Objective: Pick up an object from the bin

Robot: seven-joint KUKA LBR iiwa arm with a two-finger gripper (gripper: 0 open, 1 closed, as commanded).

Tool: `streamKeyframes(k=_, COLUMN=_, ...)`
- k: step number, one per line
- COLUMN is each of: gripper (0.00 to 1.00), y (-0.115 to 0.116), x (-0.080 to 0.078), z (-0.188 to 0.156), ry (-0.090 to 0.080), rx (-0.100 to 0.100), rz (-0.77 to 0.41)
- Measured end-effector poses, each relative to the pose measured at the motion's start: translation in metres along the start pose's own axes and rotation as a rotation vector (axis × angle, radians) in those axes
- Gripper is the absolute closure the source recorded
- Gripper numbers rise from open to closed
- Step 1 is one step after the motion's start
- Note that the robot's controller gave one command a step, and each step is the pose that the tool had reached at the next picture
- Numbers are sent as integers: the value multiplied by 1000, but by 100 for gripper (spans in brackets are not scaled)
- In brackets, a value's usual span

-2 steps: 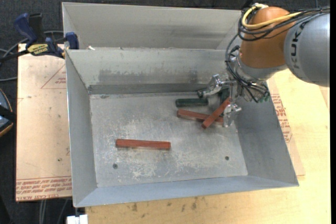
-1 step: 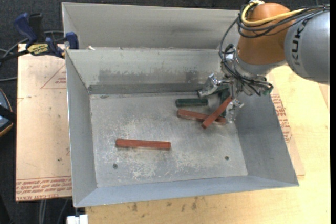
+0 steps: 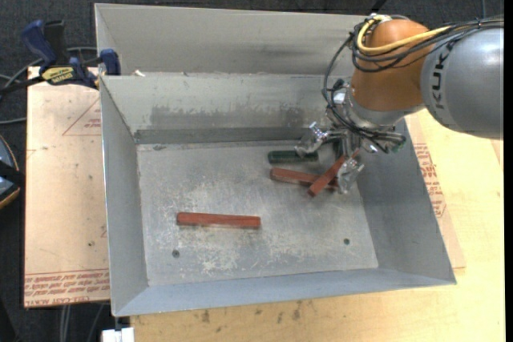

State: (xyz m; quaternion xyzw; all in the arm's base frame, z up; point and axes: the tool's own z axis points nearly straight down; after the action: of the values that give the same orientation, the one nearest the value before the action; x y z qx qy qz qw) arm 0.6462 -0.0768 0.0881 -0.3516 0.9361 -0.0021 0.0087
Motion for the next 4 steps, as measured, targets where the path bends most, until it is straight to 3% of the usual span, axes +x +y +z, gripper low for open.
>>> streamKeyframes(k=1, gripper=100, y=1, x=-3, z=11, ry=37, rx=-38, rz=-299)
streamKeyframes(k=3, gripper=100, y=2, x=-1, z=6, ry=37, rx=-37, rz=-299)
streamKeyframes(k=4, gripper=100, y=2, x=-3, z=-11, ry=18, rx=-20, rz=-301)
